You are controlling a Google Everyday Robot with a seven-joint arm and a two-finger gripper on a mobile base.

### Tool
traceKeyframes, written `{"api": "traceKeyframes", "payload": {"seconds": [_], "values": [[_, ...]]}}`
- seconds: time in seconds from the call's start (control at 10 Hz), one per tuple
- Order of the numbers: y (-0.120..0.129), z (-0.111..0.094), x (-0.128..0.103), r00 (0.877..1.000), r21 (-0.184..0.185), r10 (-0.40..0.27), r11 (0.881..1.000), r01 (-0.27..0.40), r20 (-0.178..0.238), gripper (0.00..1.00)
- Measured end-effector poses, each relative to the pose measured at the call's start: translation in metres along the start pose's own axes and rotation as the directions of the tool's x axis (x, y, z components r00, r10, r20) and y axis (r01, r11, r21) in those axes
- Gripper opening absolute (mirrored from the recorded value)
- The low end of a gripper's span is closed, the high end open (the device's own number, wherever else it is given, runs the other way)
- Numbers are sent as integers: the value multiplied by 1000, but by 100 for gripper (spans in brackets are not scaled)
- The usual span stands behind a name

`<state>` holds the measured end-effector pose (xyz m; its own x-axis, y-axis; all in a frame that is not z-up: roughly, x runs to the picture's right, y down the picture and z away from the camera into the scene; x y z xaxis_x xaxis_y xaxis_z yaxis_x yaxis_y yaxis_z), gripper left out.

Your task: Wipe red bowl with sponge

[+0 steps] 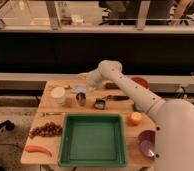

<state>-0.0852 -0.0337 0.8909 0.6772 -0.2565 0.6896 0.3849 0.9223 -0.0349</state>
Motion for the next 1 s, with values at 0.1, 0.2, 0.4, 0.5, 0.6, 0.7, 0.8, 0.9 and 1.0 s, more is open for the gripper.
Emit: {"api": "traceKeyframes", "payload": {"seconds": [0.1,0.2,0.4,0.5,0.6,0.7,0.8,0.9,1.0], "values": [[-7,5,-2,1000,6,-16,1000,16,8,78],[-16,10,-1,999,15,-32,999,32,18,78],[-26,18,-2,998,23,-62,998,62,27,78],[-28,17,3,997,29,-73,997,72,20,78],[-29,18,4,996,34,-82,996,81,18,78],[-30,19,5,996,41,-90,995,90,14,78],[-30,19,6,994,57,-105,993,105,6,78],[-29,17,10,993,73,-117,990,117,-7,78],[-27,16,15,992,86,-126,988,127,-21,78]]}}
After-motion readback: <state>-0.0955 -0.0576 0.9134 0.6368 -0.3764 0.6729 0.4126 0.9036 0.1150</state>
